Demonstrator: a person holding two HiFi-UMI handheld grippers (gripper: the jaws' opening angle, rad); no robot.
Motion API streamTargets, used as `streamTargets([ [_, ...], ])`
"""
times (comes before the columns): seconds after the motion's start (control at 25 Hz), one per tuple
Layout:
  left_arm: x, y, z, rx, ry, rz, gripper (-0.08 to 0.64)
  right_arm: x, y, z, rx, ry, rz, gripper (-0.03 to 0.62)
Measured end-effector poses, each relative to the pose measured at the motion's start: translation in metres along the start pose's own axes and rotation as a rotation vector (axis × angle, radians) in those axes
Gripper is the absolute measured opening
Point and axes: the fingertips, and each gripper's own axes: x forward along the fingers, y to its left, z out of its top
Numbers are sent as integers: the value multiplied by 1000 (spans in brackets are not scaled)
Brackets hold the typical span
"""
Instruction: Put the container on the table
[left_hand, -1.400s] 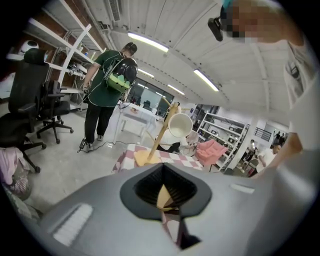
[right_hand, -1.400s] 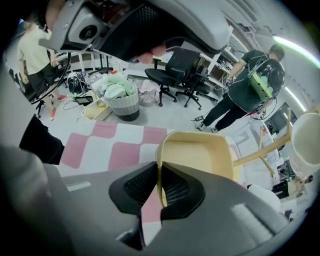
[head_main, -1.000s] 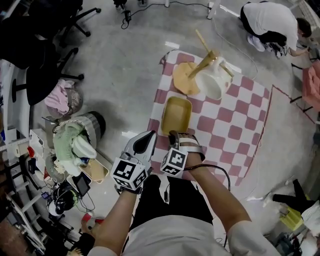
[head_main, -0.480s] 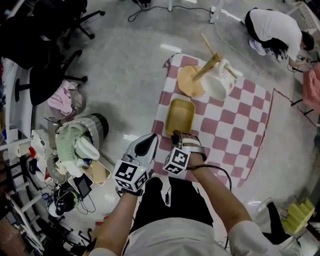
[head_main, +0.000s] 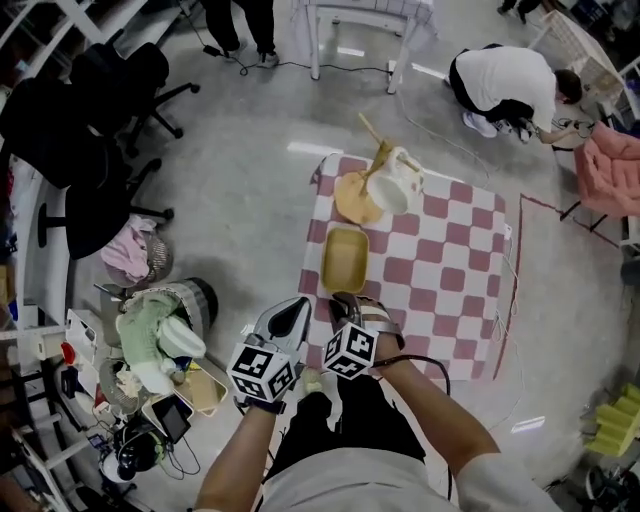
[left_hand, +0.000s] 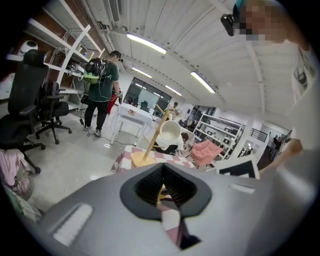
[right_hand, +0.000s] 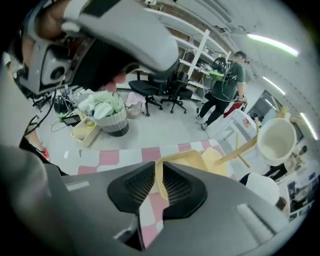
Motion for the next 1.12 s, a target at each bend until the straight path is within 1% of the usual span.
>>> streamTargets([
  [0.2,-16,-23,13,36,-3,-40,2,-50,-7,26,123,-101,-59,54],
  [0.24,-21,-29,16,40,-1,-42,2,-61,-7,30,146,-121,-68,47],
  [0.28,-26,-34,19,44,0,-45,2,-72,-8,35,167,-142,-77,27],
  [0.32,-29,-39,22,49,-2,-51,2,-82,-10,39,186,-163,-91,26],
  [0.36,-31,-44,27,57,-8,-61,2,-91,-14,44,203,-184,-108,26],
  [0.4,-33,-49,31,66,-14,-72,2,-101,-18,48,220,-205,-128,11],
  [0.56,-57,-70,46,91,-39,-103,2,-144,-23,68,303,-293,-191,10],
  [0.68,-72,-81,58,106,-58,-114,2,-172,-26,80,367,-348,-212,10],
  [0.88,-89,-97,82,140,-99,-142,2,-207,-32,95,480,-432,-225,9],
  [1.12,-114,-120,110,162,-143,-169,2,-253,-40,112,552,-528,-263,9],
])
